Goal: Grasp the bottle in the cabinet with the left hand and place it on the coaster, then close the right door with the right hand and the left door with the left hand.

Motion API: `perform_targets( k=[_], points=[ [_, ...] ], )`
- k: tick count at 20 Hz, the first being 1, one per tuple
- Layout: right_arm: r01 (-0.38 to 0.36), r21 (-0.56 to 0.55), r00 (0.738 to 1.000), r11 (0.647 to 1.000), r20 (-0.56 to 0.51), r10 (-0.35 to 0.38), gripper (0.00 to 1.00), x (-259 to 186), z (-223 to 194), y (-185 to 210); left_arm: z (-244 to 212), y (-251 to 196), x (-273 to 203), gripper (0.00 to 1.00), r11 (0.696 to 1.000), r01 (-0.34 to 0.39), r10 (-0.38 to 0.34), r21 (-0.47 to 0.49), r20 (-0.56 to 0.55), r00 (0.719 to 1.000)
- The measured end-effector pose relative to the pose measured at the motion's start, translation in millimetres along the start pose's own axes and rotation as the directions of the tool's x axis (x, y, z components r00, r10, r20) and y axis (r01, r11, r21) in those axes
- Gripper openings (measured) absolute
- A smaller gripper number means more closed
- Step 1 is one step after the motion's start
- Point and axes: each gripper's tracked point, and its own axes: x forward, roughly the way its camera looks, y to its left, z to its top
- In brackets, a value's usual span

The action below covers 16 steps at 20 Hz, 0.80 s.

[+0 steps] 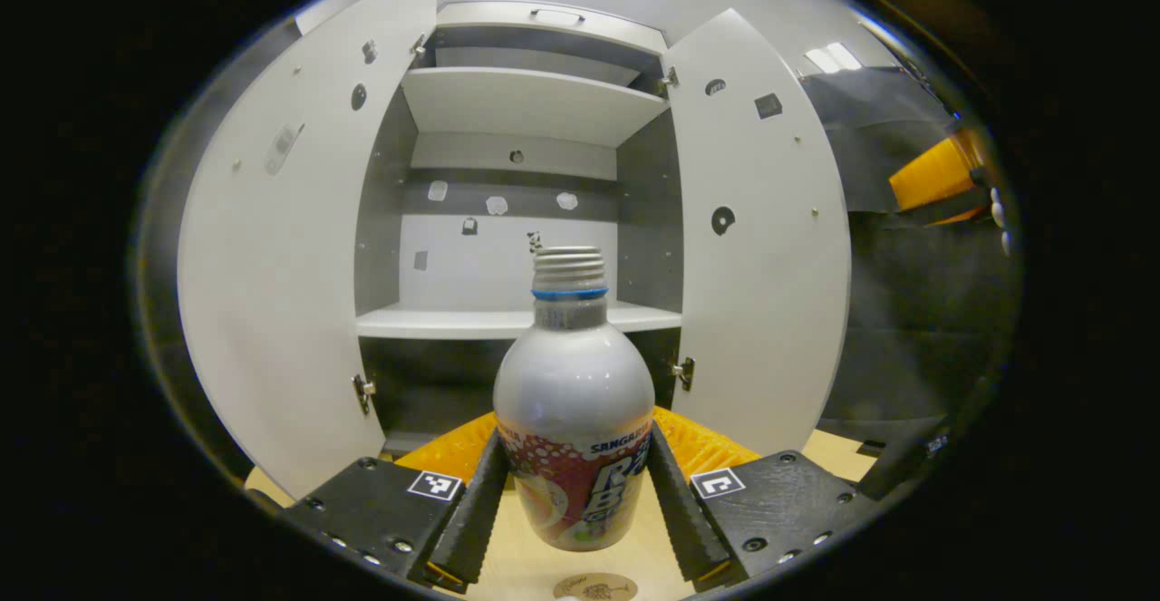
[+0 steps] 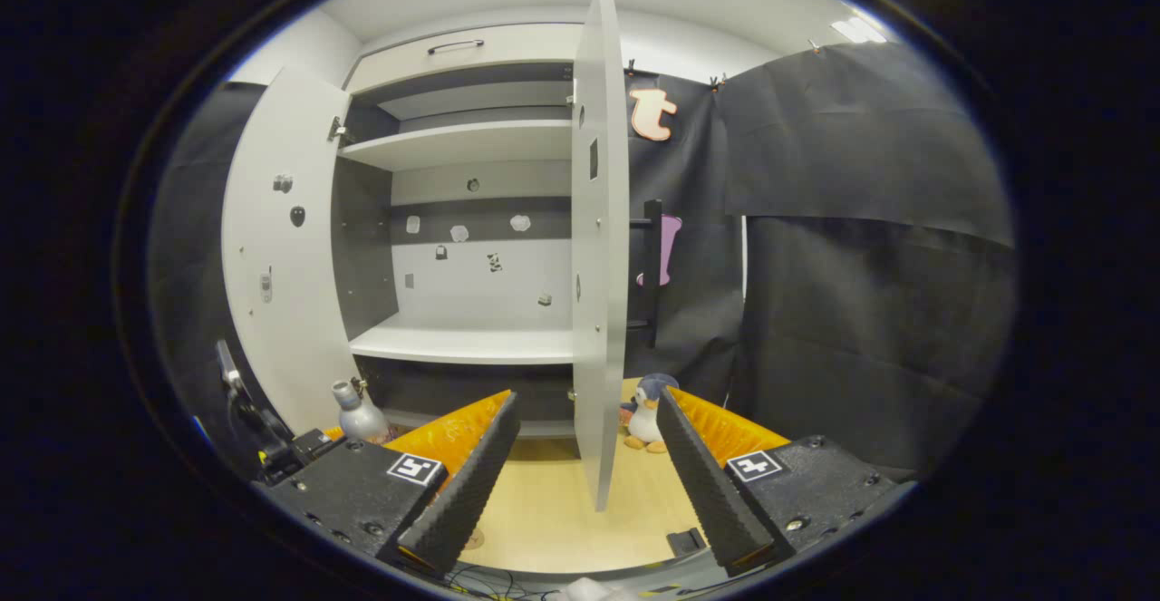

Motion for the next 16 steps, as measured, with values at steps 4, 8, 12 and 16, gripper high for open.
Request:
perform_targets(
  k=[4, 8, 12, 16],
  points=[
    [0.005, -0.012, 1.000, 1.000, -0.024, -0.005, 0.96, 0.3, -2.3, -3.7, -49.5, -16.9, -10.9, 0.77, 0.998, 0.056, -0.055, 0.038, -0.021, 0.998],
    [0.012, -0.041, 0.998, 0.999, -0.059, -0.015, 0.99, 2.4, -11.5, -5.0, -94.3, -30.2, -17.4, 0.77, 0.993, 0.109, -0.107, 0.052, -0.040, 0.994],
    [0.011, -0.046, 0.997, 0.999, -0.081, -0.014, 1.00, 3.0, -16.4, -0.8, -132.9, -26.1, -17.2, 0.77, 0.994, 0.101, -0.098, 0.032, -0.074, 0.992],
    [0.009, -0.062, 0.995, 0.998, -0.104, -0.015, 0.97, 3.1, -20.7, 0.5, -156.1, -18.2, -13.4, 0.77, 0.995, 0.091, -0.089, 0.035, -0.070, 0.994]
  ],
)
